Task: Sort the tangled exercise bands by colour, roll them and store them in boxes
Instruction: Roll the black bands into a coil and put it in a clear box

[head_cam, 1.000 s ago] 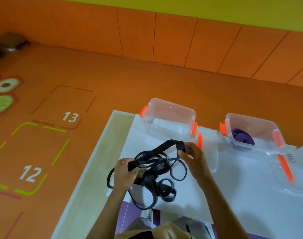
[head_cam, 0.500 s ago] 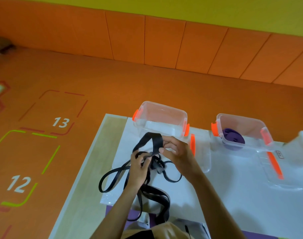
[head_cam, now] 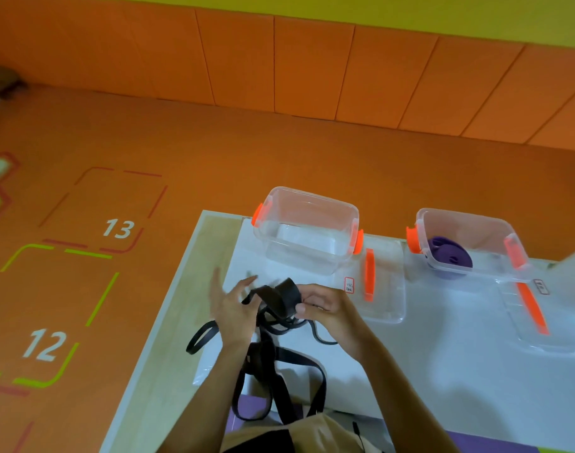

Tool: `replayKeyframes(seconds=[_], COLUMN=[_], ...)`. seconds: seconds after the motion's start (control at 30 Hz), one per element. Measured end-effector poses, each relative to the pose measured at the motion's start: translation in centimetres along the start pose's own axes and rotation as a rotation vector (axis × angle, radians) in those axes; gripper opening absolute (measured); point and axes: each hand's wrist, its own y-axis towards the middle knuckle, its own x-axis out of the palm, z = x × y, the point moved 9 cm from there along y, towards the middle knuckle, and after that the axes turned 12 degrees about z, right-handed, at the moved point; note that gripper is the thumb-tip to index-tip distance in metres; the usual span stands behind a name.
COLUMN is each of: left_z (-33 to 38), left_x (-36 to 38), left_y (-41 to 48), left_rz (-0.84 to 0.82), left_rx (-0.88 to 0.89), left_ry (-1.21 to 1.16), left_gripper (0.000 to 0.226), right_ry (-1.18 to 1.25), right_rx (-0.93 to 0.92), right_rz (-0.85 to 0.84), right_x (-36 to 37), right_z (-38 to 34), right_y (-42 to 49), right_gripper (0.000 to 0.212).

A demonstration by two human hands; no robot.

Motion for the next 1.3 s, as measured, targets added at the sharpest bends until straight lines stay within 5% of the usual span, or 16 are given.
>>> replayKeyframes(seconds=[0.23,0.37,0.47,0.53,0.63,0.77,0.87,0.97,1.3], left_z=[2.7,2.3,2.2,1.6,1.1,1.1,1.1,0.8,2.1], left_x=[4.7,5.2,5.4,4.7,3.3,1.4,0.2,-0.5,-1.5], left_y=[-1.9,-3.5,-2.4,-1.1,0.2,0.4,0.1,0.2,1.3], left_rz=[-0.692,-0.927,-0.75,-0.578,-0.421,-0.321,-0.258,-0.228,-0.229], left_rx=[-0.094,-0.178,-0.204,-0.328,-0.459,-0.566,-0.633,-0.737,-0.904], left_ry=[-0.39,-0.325,-0.339,-0.379,-0.424,-0.489,-0.588,-0.679,-0.879], left_gripper=[0.033,0.047,0.014,0.02,0.027,0.043,0.033,0.03,0.033], right_ry=[0.171,0.211,0.33,0.363,-0.036,-0.666,-0.966,-0.966,-0.345], right_rx=[-0.013,-0.011,-0.017,0.059,0.191,0.369,0.329,0.265,0.227], right_rz=[-0.083,-0.088,-0.078,0.059,0.268,-0.204,-0.298,-0.125,0.709], right_x=[1.0,0.6,0.4,-0.2,-1.4,2.3,2.7,1.2,-9.5], right_z=[-0.9,-1.1,-1.1,1.3,7.9,17.1,19.8,19.6,11.2], right_y=[1.3,2.3,3.1,3.6,2.9,-0.4,-1.9,-0.8,2.9], right_gripper=[0.031,0.032,0.032,0.032,0.02,0.046,0.017,0.009,0.01])
